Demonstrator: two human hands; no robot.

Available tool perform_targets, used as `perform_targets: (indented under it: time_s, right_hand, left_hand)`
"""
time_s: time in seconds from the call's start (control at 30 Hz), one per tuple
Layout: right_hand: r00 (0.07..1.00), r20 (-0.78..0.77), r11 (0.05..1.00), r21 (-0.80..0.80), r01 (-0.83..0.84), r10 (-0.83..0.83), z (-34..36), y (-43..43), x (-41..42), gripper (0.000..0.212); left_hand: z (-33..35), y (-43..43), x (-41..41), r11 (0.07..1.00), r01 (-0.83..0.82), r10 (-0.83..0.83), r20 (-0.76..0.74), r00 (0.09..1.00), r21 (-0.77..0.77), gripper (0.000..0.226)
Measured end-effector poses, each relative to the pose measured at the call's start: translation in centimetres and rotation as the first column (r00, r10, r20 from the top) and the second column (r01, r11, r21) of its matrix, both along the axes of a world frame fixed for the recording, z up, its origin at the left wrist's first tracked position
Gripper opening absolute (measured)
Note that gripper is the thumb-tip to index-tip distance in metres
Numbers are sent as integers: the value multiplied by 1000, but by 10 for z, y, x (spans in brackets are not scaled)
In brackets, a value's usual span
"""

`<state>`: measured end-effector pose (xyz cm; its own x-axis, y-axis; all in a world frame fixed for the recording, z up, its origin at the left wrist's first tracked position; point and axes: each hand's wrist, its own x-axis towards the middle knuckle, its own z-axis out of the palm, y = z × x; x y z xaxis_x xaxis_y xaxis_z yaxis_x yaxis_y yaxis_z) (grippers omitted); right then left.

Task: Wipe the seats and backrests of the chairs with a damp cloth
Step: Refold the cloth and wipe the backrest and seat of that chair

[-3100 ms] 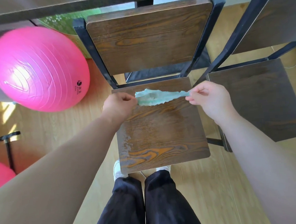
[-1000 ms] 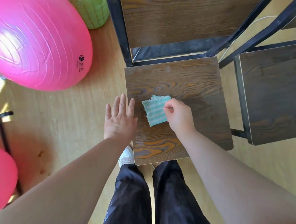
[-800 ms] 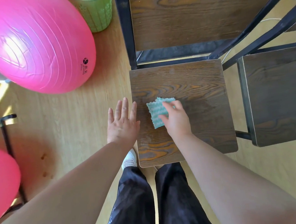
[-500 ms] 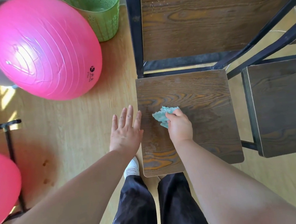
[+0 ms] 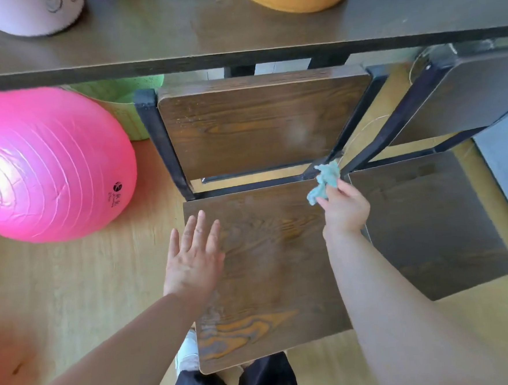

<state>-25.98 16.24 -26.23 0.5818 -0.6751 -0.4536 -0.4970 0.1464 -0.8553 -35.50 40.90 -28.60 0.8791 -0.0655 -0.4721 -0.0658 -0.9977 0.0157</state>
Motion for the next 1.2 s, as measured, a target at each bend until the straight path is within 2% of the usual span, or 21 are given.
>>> perform_targets:
  time_s: [0.1,0.23,0.47,0.63,0.8,1.03,1.2]
  right_hand:
    - [988,119,994,51,98,-103,19,-14,27,17]
    - [961,207,970,196,142,-183,22,-5,51,29]
    - [947,169,945,227,234,-275,14,36,60,38]
    - [951,94,924,282,259,-296,8,54,59,29]
    - [943,33,890,342,300,-331,7,78,55,32]
    - [962,-35,869,421,258,-269,15,137,37,22]
    - [981,-78,838,510,194,-179,21,195,21,5]
  left_hand:
    - [-4,-17,9,1000,5,-5,11,1000,2,63]
    - [-10,-34,11,1000,10,-10,-2,1000,8,63]
    - [-8,-34,8,1000,-3,4,-38,999,14,63]
    - [-11,-22,6,999,-45,46,-44,998,22,64]
    - [-12,-9,2,996,-89,89,-32,996,0,64]
    - [-19,24,-11,989,-145,145,7,989,-20,66]
    - [-23,56,-22,985,-172,171,29,985,28,68]
